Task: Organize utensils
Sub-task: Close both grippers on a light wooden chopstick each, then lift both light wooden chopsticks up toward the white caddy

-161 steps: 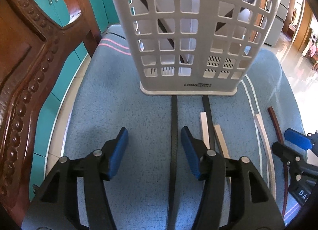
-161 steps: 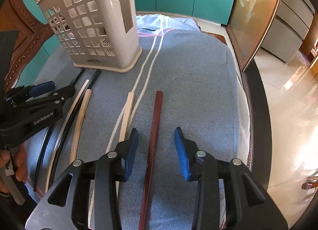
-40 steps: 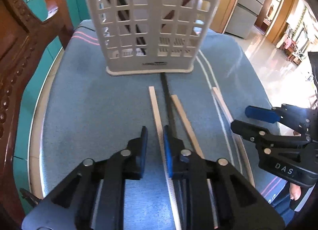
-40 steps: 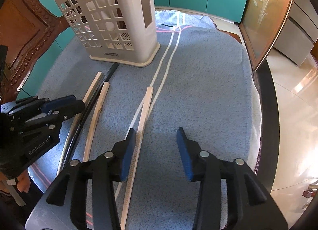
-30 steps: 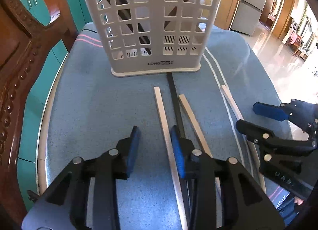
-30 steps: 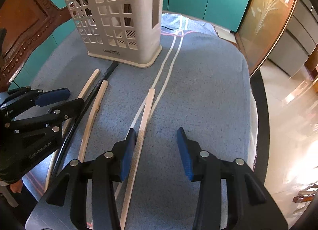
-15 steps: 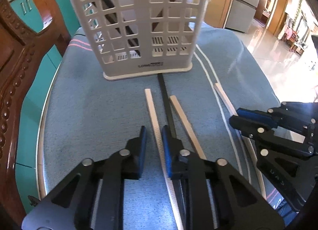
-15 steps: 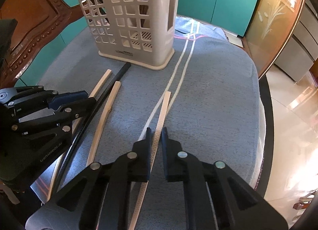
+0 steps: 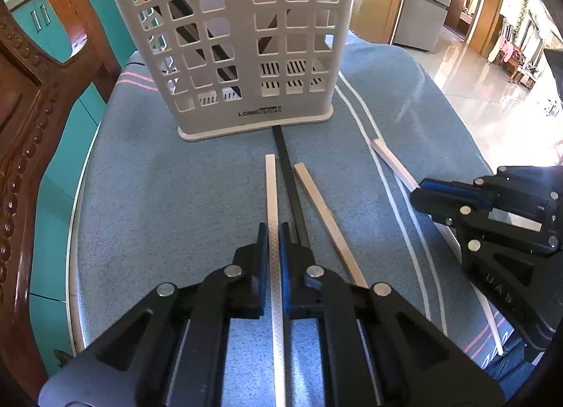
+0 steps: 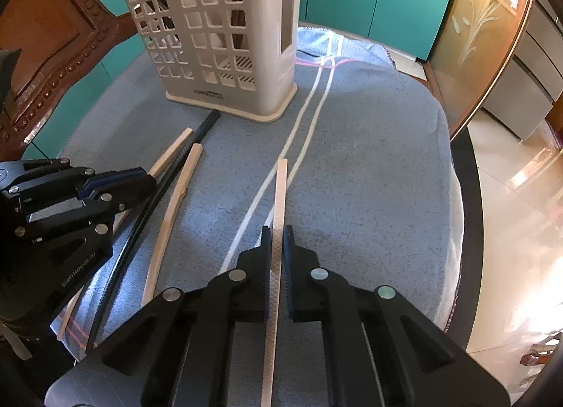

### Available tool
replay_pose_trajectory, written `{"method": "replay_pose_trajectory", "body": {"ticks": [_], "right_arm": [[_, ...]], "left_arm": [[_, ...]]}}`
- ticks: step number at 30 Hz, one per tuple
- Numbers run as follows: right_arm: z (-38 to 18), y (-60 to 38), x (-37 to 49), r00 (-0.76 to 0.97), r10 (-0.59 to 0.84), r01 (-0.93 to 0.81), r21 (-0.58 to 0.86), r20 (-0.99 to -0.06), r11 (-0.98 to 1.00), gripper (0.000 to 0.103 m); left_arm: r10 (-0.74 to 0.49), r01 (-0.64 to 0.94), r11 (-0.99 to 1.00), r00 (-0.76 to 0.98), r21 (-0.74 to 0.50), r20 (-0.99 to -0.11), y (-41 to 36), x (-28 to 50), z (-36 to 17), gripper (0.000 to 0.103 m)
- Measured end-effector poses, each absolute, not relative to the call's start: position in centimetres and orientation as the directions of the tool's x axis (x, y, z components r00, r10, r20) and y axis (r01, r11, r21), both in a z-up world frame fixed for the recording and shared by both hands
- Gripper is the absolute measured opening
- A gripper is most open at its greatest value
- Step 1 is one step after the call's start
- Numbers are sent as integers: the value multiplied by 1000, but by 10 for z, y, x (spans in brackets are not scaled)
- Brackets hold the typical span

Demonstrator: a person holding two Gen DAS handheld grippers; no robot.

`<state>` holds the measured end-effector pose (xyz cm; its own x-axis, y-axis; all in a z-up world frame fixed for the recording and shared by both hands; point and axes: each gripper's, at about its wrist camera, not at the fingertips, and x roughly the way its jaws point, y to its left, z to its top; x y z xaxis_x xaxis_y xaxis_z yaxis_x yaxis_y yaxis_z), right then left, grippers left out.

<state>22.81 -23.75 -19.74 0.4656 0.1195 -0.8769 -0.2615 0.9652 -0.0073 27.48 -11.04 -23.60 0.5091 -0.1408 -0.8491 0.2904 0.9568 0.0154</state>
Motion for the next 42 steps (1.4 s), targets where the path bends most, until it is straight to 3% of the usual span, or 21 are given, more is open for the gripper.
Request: {"method": "replay_pose_trajectory", "body": {"ticks": [8, 21, 29, 34, 42], "right_arm": [[-199, -233, 227, 472, 112, -272, -24, -874, 962, 10], [-179, -233, 214, 528, 157, -295, -7, -834, 955, 6], [-103, -259, 180, 660, 287, -334, 71, -694, 940, 6], [-48, -279, 155, 720, 367, -361, 134, -590, 923, 6], [58, -285, 173, 814, 459, -393, 243, -357, 887, 7]], "left_arm": [[-114, 277, 960, 527, 43, -842, -109, 279, -239, 13], [-111, 264, 963, 550, 46, -828, -109, 274, -234, 7], [-170, 256, 966, 693, 19, -700, -94, 242, -173, 7], [-242, 281, 959, 784, -21, -571, -76, 204, -110, 7], [-268, 267, 962, 884, -57, -383, -54, 194, -14, 7]]}}
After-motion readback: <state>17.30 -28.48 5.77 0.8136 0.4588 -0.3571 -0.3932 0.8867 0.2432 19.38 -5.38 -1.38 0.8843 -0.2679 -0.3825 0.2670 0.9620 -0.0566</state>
